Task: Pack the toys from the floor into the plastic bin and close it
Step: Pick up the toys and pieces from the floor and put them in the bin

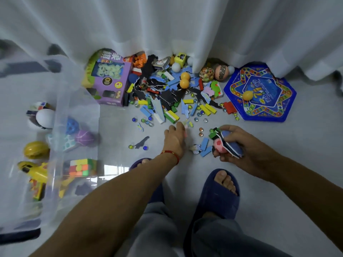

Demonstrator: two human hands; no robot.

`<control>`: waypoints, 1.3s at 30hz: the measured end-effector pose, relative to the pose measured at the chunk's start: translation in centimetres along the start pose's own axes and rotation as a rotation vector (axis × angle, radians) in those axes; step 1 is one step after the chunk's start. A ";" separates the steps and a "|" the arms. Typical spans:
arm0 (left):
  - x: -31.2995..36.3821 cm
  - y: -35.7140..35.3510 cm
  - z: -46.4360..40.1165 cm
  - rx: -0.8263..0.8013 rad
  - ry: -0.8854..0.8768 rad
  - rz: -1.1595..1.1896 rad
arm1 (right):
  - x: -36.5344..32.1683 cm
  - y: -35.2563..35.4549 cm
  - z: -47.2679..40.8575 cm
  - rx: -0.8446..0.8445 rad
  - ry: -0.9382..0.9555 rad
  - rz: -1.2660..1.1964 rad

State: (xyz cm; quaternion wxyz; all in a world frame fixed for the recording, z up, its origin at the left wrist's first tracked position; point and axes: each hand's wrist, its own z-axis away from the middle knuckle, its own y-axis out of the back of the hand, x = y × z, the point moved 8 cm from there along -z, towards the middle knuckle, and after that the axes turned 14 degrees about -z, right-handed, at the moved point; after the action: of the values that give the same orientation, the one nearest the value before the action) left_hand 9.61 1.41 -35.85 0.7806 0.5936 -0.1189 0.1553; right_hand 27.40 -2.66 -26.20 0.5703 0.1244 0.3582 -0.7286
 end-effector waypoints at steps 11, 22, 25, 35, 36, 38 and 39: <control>-14.5 25.7 16.5 0.324 0.418 1.275 | -2.8 -30.2 5.0 -0.503 -0.044 0.306; -25.0 32.7 23.8 0.487 0.746 1.060 | 0.9 -39.8 2.9 -0.385 0.032 0.662; -20.9 33.5 22.2 0.659 0.485 0.778 | -2.6 -34.0 2.8 -0.370 0.144 1.056; -14.5 11.2 8.9 0.039 0.401 0.292 | 2.7 -14.6 -5.4 -0.394 0.287 1.878; -15.2 9.5 8.1 0.015 0.412 0.225 | 4.2 -14.4 -6.8 -0.408 0.301 1.875; -16.1 6.7 6.8 -0.011 0.389 0.129 | 6.8 -14.6 -9.6 -0.413 0.331 1.816; -16.3 5.7 6.0 -0.014 0.358 0.089 | 7.7 -15.0 -10.8 -0.391 0.345 1.766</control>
State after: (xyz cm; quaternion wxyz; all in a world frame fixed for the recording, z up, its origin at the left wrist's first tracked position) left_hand -7.63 -4.63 -35.23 0.7860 0.5451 -0.0052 0.2918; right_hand 8.63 0.20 -32.76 0.8690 0.3612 0.3301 0.0734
